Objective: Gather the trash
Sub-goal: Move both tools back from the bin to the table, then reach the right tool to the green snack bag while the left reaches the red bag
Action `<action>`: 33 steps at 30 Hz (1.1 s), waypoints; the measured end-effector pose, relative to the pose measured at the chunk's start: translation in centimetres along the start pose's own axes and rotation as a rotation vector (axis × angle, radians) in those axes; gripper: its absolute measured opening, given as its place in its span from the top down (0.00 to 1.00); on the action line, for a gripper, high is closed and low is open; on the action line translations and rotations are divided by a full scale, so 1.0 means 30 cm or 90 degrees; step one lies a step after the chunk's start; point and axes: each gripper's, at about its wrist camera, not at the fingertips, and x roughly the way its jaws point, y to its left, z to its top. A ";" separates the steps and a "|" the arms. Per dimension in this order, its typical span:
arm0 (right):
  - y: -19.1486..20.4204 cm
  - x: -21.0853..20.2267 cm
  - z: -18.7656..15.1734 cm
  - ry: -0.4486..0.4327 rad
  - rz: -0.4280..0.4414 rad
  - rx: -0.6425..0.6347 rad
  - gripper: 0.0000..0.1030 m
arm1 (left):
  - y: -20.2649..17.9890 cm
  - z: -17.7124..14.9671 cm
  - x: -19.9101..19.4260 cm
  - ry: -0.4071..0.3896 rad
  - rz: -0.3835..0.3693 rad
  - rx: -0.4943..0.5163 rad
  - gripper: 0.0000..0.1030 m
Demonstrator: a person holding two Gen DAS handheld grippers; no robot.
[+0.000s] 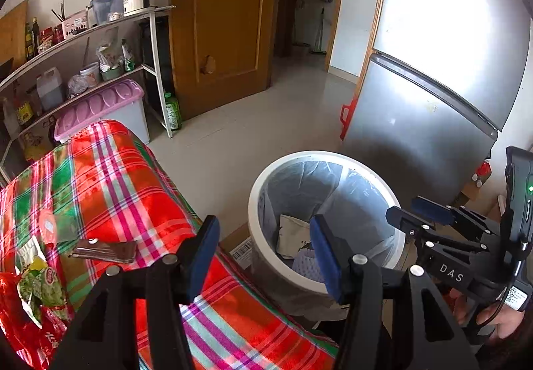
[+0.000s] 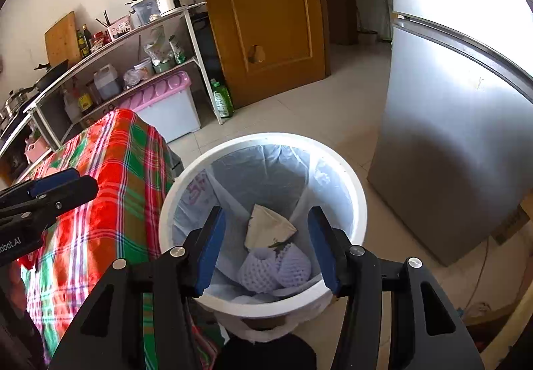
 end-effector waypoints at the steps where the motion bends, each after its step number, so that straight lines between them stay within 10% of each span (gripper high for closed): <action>1: 0.015 -0.011 0.001 -0.006 0.002 -0.001 0.49 | 0.009 -0.006 -0.018 -0.005 0.004 -0.002 0.42; 33: 0.744 0.012 -0.054 0.003 0.218 -0.197 0.49 | 0.723 -0.348 -0.427 -0.054 0.230 -0.226 0.29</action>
